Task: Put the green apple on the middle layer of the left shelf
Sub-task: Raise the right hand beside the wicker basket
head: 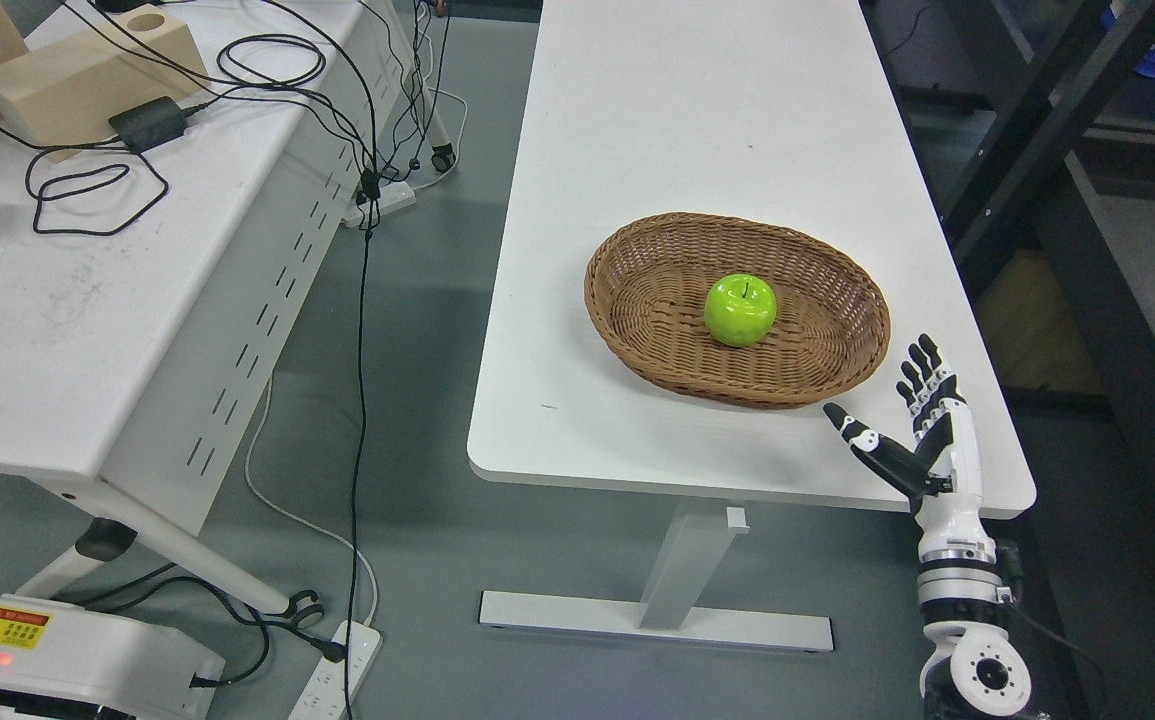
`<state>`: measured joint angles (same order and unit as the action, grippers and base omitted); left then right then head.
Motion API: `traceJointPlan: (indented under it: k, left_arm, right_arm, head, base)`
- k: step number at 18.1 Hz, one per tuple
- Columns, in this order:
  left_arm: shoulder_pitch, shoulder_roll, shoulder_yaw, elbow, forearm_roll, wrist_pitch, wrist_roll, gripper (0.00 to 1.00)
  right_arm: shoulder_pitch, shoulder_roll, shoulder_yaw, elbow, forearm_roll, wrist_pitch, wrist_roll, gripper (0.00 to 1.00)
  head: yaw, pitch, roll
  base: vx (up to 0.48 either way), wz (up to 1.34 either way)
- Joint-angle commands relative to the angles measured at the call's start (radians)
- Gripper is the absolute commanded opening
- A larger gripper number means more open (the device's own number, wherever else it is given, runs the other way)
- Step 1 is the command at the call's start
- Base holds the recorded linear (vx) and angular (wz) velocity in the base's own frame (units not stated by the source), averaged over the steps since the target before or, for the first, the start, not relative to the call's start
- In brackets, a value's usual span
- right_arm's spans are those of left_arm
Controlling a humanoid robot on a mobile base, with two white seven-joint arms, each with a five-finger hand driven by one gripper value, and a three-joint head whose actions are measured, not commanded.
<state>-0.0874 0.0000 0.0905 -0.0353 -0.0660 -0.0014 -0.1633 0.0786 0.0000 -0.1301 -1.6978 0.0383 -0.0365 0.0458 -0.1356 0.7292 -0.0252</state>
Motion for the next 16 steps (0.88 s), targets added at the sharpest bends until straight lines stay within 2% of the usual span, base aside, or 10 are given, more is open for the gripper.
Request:
traceJointPlan:
  k: [1,5,7,9,11,12,16]
  left_arm:
    - [0.000,0.017,0.000,0.000,0.000,0.000,-0.001,1.00]
    - [0.000,0.017,0.000,0.000,0.000,0.000,0.001,1.00]
    - [0.000,0.017,0.000,0.000,0.000,0.000,0.001,1.00]
    - [0.000,0.017,0.000,0.000,0.000,0.000,0.001,1.00]
    - [0.000,0.017,0.000,0.000,0.000,0.000,0.001,1.00]
    - [0.000,0.017,0.000,0.000,0.000,0.000,-0.001,1.00]
    - [0.000,0.017,0.000,0.000,0.000,0.000,0.001,1.00]
  right_arm:
    - [0.001,-0.017,-0.014,-0.005,0.000,0.003,-0.012,1.00]
    - [0.000,-0.017,-0.062,-0.011,0.002,-0.043,-0.029,1.00]
    - [-0.006,-0.017,-0.072,-0.016,0.053,-0.049,-0.038,0.99]
    - [-0.011,-0.017,-0.077,-0.019,0.241,-0.048,-0.040,0.96]
    - [-0.014,-0.017,-0.083,-0.026,0.513,-0.048,-0.040,0.94]
    - [-0.016,-0.017,-0.089,-0.028,0.564,-0.046,-0.043,0.94]
    - [-0.037,-0.139,-0.198,-0.028,0.555,-0.091,-0.032,0.95]
  head:
    - [0.0000,0.000,0.000]
    - [0.0000,0.000,0.000]
    - [0.0000,0.000,0.000]
    - [0.0000,0.000,0.000]
    - [0.0000,0.000,0.000]
    - [0.0000,0.000,0.000]
    - [0.0000,0.000,0.000]
  base:
    - [0.012,0.01]
    - [0.000,0.00]
    - [0.013,0.00]
    - [0.017,0.00]
    - [0.029,0.03]
    - [0.034,0.03]
    - [0.044,0.04]
